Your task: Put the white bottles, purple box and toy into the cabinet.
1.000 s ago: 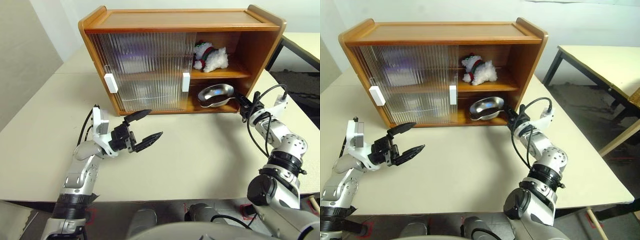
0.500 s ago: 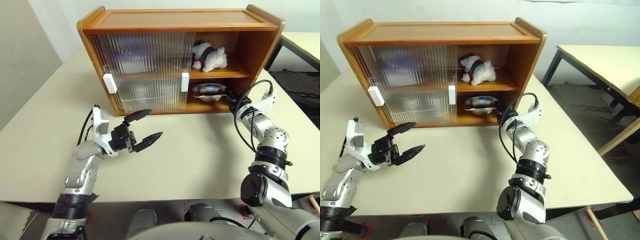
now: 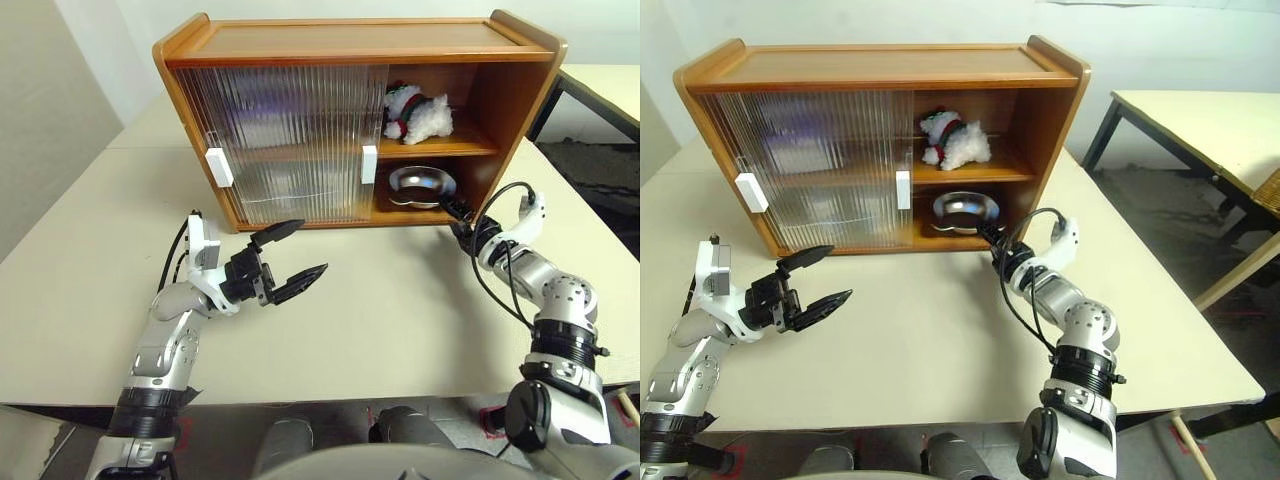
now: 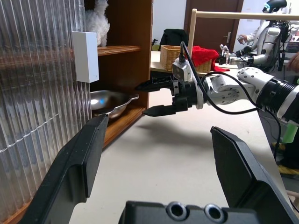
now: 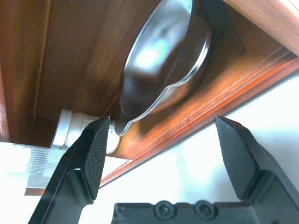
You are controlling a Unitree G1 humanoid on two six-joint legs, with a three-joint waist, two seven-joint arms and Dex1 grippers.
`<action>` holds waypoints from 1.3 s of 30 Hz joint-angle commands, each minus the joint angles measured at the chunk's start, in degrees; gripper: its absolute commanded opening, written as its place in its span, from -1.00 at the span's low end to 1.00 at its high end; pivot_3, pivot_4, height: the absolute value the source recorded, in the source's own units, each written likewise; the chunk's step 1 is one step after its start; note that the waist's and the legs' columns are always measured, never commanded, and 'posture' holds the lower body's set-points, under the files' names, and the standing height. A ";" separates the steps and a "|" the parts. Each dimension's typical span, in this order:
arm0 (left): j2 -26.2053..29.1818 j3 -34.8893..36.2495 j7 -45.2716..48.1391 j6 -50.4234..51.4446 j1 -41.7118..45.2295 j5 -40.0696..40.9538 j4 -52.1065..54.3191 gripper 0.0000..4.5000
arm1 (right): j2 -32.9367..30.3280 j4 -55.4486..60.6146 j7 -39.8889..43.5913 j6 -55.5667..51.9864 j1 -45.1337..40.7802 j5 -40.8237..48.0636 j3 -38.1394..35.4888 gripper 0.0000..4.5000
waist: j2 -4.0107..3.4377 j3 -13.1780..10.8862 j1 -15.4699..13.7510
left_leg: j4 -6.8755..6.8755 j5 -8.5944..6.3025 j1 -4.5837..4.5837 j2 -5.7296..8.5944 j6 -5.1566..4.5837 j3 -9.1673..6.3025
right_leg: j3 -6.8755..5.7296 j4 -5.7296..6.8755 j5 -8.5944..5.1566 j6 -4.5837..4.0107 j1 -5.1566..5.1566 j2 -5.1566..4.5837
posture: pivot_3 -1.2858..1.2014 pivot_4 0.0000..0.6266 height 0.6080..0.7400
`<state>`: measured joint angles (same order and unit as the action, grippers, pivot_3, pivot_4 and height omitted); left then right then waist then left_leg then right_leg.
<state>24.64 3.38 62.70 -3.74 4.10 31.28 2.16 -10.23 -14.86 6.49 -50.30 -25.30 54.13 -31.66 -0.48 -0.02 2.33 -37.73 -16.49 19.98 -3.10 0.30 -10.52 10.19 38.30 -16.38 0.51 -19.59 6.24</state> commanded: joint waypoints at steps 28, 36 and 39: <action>0.28 0.62 -2.16 -0.73 -2.31 -0.91 1.08 1.00 | 1.61 8.39 22.80 8.57 -8.36 -13.91 27.44 -0.99 | 0.15 0.10 -0.92 | 0.04 0.05 -0.14 -0.07 0.02 -0.11 | -0.13 0.02 -0.14 -0.79 0.05 0.06 | 0.03 -1.00 1.00; 0.42 0.96 -2.91 -0.95 -2.86 -0.99 1.29 1.00 | 4.40 5.57 22.86 9.58 -11.82 -15.31 27.72 -0.99 | 0.15 0.10 -1.16 | 0.14 0.05 -0.05 -0.07 0.02 -0.10 | -0.15 0.02 0.18 -1.05 -0.07 0.06 | 0.04 -0.99 1.00; 0.33 0.84 -3.00 -0.99 -2.84 -1.03 1.31 1.00 | 5.46 4.15 20.59 11.91 -12.91 -17.28 27.17 -0.99 | 0.15 0.10 -1.21 | 0.15 0.05 -0.06 -0.08 0.02 -0.10 | -0.15 0.02 0.14 -1.10 -0.08 0.06 | 0.03 -0.99 1.00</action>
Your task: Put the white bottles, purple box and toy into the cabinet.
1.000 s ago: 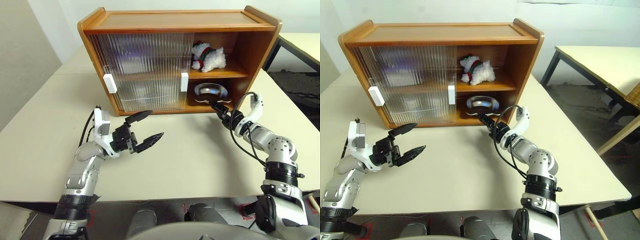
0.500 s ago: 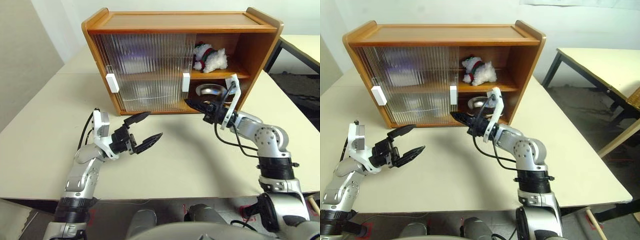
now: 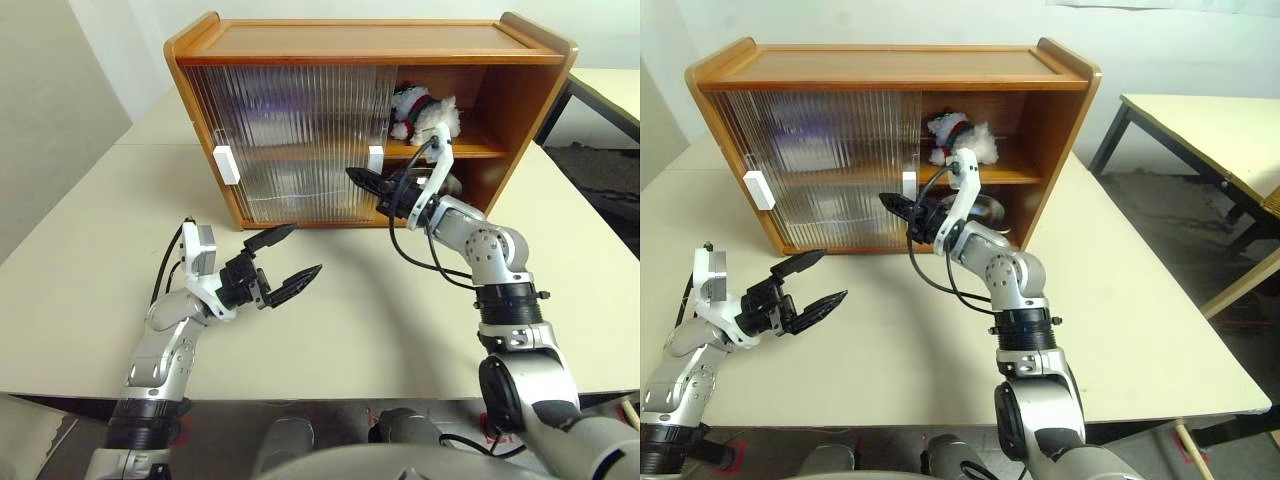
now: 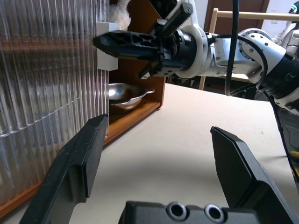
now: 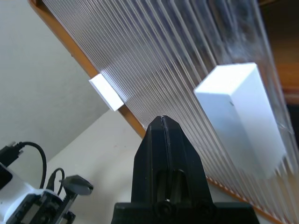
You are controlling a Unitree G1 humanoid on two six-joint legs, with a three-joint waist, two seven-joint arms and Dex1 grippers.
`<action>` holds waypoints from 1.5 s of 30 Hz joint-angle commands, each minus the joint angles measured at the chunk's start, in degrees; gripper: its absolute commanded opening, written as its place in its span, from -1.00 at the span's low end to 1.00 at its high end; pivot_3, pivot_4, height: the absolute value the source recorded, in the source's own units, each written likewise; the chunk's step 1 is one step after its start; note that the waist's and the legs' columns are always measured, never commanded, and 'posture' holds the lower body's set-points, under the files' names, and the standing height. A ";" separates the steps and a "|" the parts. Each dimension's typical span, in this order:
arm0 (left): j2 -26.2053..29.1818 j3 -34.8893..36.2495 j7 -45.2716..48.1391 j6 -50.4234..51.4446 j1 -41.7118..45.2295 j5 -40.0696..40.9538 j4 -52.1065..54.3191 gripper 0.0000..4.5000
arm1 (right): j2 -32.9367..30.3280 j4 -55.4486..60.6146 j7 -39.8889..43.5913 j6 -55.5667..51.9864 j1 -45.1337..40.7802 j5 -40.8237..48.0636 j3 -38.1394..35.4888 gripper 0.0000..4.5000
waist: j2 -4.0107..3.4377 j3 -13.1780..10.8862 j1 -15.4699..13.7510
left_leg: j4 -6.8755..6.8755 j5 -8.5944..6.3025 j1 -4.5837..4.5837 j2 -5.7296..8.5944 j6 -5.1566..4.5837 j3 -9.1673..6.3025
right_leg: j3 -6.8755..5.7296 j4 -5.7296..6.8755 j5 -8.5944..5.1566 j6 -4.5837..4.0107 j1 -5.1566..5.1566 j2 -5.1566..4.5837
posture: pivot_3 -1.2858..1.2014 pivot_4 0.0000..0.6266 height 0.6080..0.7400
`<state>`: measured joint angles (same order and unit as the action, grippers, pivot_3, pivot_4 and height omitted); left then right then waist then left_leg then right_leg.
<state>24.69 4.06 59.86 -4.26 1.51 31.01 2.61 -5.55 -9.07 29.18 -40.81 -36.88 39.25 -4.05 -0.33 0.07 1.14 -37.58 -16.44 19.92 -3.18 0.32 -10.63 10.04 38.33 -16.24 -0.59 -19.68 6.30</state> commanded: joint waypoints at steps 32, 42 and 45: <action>-0.73 -0.80 2.19 -1.41 2.64 -1.08 -3.15 1.00 | -12.62 3.47 -11.60 7.21 3.07 -8.79 -8.95 -0.99 | 0.00 -0.01 -0.12 | -0.18 0.14 0.15 0.04 0.22 0.08 | 0.08 -0.03 0.02 0.51 -0.11 -0.08 | -0.01 -1.00 1.00; -0.79 -0.59 2.49 -1.41 2.89 -0.98 -3.65 1.00 | -15.61 1.87 -13.82 10.53 4.02 -11.74 -10.99 -0.99 | 0.00 -0.02 0.54 | -0.19 0.21 0.12 0.04 0.17 0.08 | 0.10 -0.04 0.14 0.47 -0.11 -0.10 | -0.01 -1.00 1.00; -0.67 -0.46 2.61 -1.45 2.81 -0.93 -3.74 1.00 | -16.59 1.20 -14.69 11.57 4.16 -13.03 -11.49 -0.99 | 0.00 -0.02 0.65 | -0.18 0.21 0.13 0.05 0.17 0.08 | 0.10 -0.05 0.14 0.49 -0.11 -0.10 | -0.01 -1.00 1.00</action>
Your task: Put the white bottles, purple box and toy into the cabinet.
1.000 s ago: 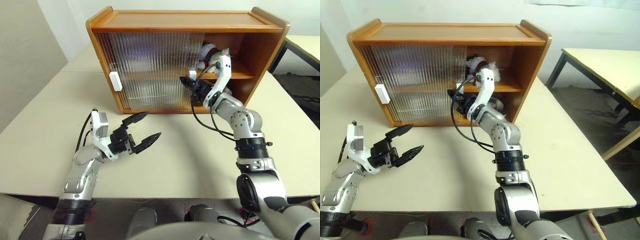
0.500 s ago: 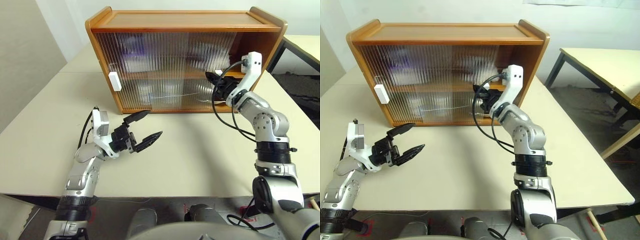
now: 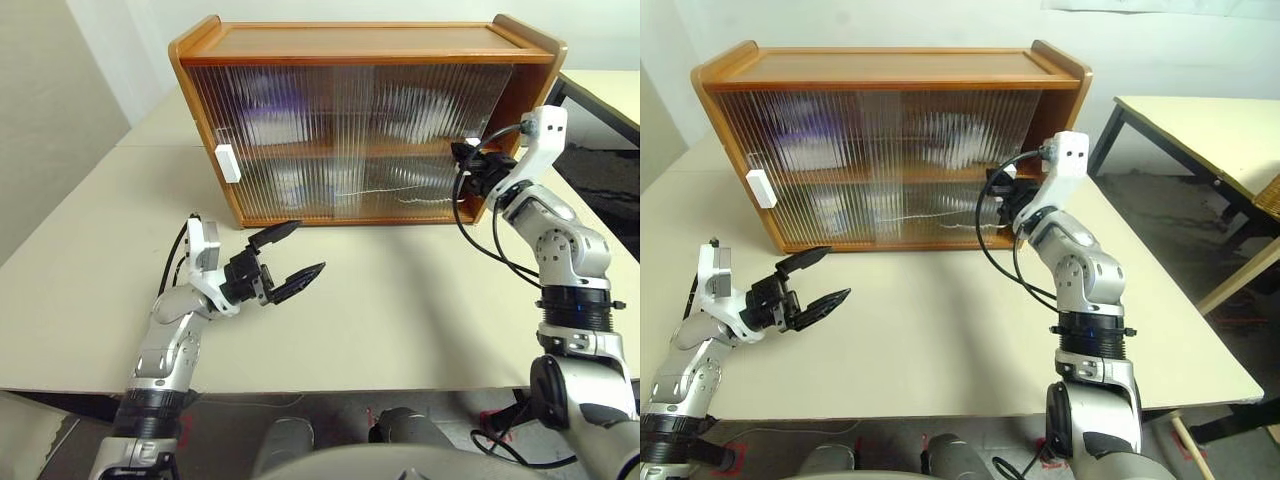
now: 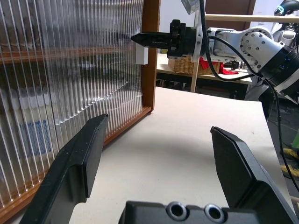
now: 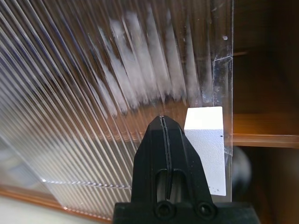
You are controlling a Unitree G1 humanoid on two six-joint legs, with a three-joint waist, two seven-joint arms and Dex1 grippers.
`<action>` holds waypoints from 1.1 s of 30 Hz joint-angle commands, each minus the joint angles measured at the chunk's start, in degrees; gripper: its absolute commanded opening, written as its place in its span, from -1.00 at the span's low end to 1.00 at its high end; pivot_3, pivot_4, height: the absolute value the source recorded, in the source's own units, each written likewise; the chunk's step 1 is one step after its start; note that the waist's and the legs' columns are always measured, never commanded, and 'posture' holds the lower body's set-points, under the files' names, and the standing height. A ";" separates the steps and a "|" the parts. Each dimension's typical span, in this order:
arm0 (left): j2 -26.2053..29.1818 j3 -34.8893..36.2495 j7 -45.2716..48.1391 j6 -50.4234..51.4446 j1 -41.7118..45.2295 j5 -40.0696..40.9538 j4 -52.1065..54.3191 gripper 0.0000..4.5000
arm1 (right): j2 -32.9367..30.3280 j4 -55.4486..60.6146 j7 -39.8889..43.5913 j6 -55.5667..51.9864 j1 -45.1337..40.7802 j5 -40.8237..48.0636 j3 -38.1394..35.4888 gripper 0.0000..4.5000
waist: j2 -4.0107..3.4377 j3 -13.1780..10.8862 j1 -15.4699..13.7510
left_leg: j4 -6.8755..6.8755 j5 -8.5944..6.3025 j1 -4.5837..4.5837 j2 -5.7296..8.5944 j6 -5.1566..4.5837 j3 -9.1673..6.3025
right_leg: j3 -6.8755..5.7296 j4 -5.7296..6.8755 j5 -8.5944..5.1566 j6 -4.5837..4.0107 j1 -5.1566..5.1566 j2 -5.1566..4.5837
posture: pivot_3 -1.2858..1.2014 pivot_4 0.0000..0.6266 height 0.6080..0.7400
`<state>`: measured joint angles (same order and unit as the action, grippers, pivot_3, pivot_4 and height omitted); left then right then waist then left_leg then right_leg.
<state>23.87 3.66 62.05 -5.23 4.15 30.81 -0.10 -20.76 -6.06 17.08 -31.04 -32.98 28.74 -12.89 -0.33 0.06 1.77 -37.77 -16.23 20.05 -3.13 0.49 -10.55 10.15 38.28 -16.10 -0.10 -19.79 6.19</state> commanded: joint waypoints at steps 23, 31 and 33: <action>1.61 2.37 0.68 -0.57 -0.61 -0.03 -2.34 1.00 | -2.82 2.71 3.65 5.69 3.18 -2.68 -1.42 -0.83 | -0.01 -0.05 0.22 | 0.02 0.05 0.11 0.12 -0.01 0.01 | 0.07 -0.15 0.05 0.08 -0.33 -0.17 | -0.03 -0.99 1.00; 4.65 12.05 -0.07 -1.43 -3.91 3.57 -3.80 1.00 | -6.05 5.73 25.78 5.77 16.06 5.13 -0.98 0.44 | 0.04 0.01 0.65 | 0.09 0.13 0.81 0.05 0.02 0.00 | 0.04 -0.08 0.16 0.30 -0.60 0.03 | -0.01 -0.97 1.00; 5.47 14.50 0.09 -1.55 -5.23 4.35 -4.29 1.00 | -8.14 1.86 32.67 9.04 20.08 5.54 -2.40 0.77 | 0.04 0.01 0.19 | 0.06 0.14 0.85 0.07 0.10 0.01 | 0.08 -0.09 -0.18 0.58 -0.52 0.00 | -0.01 -0.97 1.00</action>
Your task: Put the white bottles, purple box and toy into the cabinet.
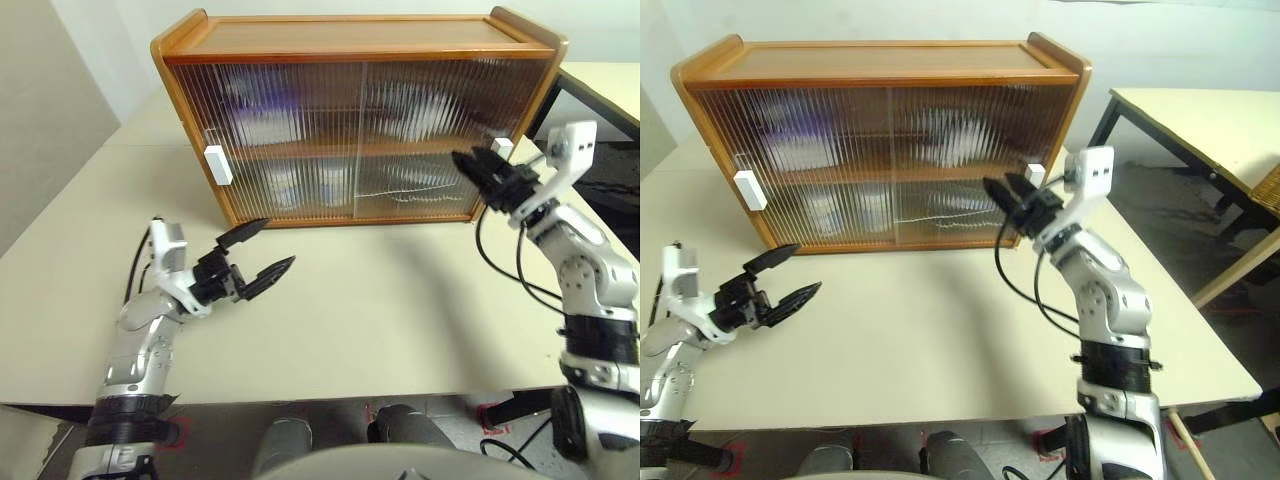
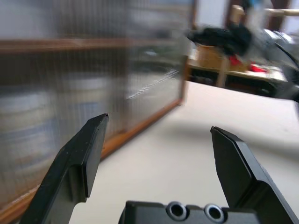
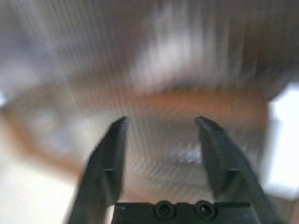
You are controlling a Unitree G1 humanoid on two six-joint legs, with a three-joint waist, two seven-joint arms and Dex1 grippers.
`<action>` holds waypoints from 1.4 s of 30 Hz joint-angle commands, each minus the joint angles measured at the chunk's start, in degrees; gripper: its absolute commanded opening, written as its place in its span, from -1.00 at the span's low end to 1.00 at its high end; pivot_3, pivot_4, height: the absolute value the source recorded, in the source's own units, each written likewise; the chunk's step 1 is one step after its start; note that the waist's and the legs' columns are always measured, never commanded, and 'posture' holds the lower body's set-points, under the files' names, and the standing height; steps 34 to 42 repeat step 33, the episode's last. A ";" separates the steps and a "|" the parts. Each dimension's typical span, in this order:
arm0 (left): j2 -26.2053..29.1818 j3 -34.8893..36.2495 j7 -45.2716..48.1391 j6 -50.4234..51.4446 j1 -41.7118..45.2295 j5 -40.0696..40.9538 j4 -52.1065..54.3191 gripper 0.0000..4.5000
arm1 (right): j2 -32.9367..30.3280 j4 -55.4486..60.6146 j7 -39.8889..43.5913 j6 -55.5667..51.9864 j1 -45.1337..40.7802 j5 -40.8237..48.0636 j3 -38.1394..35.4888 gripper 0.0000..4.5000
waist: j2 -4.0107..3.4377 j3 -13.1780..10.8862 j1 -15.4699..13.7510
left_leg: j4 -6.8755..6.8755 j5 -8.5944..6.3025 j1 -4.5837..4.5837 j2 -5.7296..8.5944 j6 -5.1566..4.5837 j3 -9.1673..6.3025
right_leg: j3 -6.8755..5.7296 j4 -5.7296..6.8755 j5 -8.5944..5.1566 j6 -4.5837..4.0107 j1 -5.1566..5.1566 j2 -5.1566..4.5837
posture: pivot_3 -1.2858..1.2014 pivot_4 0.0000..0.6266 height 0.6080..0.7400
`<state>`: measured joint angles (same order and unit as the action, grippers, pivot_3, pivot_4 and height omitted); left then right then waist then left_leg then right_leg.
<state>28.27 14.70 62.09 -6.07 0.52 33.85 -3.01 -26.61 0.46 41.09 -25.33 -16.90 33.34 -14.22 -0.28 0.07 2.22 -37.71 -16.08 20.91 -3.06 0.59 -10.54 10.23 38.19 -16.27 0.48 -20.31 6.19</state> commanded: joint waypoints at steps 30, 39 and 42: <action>11.21 11.15 -27.60 0.58 8.04 -15.52 -26.22 1.00 | -6.36 -57.35 8.88 42.66 -5.06 -4.28 -15.38 0.98 | 0.49 -0.83 -0.55 | 0.28 -0.11 -1.11 -0.09 0.24 0.13 | 0.11 0.03 0.12 -1.14 0.87 -0.01 | 0.01 -1.00 1.00; 11.56 11.43 -27.12 0.25 8.23 -15.29 -26.88 1.00 | -5.94 -56.24 9.42 42.49 -4.16 -3.90 -15.64 0.98 | 0.49 -0.83 -0.54 | 0.28 -0.10 -1.13 -0.09 0.23 0.11 | 0.10 0.05 0.12 -1.14 0.90 -0.01 | 0.01 -1.00 1.00; 11.56 11.43 -27.12 0.25 8.23 -15.29 -26.88 1.00 | -5.94 -56.24 9.42 42.49 -4.16 -3.90 -15.64 0.98 | 0.49 -0.83 -0.54 | 0.28 -0.10 -1.13 -0.09 0.23 0.11 | 0.10 0.05 0.12 -1.14 0.90 -0.01 | 0.01 -1.00 1.00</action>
